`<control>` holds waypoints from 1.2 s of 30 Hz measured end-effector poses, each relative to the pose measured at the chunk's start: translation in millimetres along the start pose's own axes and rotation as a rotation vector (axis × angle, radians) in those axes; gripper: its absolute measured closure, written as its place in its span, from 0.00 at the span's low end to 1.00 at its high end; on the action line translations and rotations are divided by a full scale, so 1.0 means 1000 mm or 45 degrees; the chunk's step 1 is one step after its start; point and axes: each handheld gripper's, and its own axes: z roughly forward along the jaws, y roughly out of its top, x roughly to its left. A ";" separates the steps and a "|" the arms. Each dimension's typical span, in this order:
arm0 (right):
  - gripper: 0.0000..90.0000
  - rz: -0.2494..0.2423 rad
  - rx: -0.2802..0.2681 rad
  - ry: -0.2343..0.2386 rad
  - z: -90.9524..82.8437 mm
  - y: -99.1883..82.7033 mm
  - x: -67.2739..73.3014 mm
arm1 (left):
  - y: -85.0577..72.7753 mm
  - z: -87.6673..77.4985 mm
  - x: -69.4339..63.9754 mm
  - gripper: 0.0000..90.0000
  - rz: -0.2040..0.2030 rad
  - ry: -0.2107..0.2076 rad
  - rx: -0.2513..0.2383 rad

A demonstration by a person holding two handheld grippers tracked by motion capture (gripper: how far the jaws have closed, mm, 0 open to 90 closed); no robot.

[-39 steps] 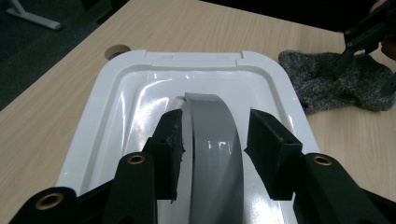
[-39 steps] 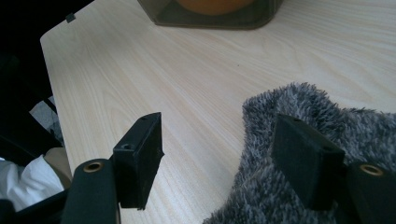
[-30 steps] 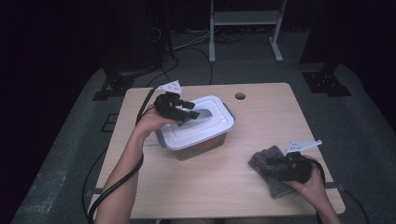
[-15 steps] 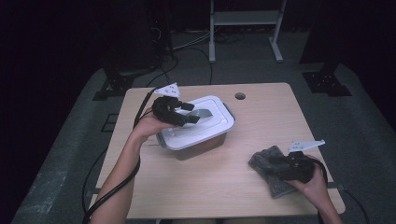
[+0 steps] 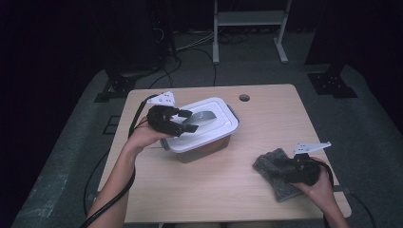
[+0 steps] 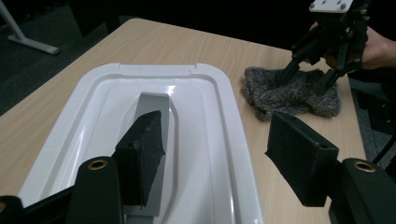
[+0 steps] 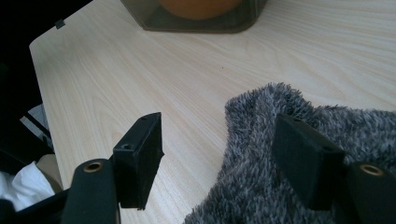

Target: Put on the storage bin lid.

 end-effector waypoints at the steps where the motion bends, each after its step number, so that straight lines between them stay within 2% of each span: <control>1: 0.36 0.002 0.000 0.000 0.000 0.000 0.000 | -0.001 -0.001 -0.001 0.39 -0.005 0.004 -0.004; 15: 0.36 0.002 0.004 -0.006 0.000 0.000 0.000 | -0.025 -0.019 -0.013 0.34 -0.043 0.038 -0.023; 21: 0.36 0.006 0.008 -0.006 0.000 -0.001 0.000 | -0.031 -0.025 -0.019 0.31 -0.041 0.048 -0.033; 36: 0.36 0.004 0.019 -0.012 0.001 -0.001 0.002 | -0.057 -0.044 -0.026 0.28 -0.071 0.097 -0.055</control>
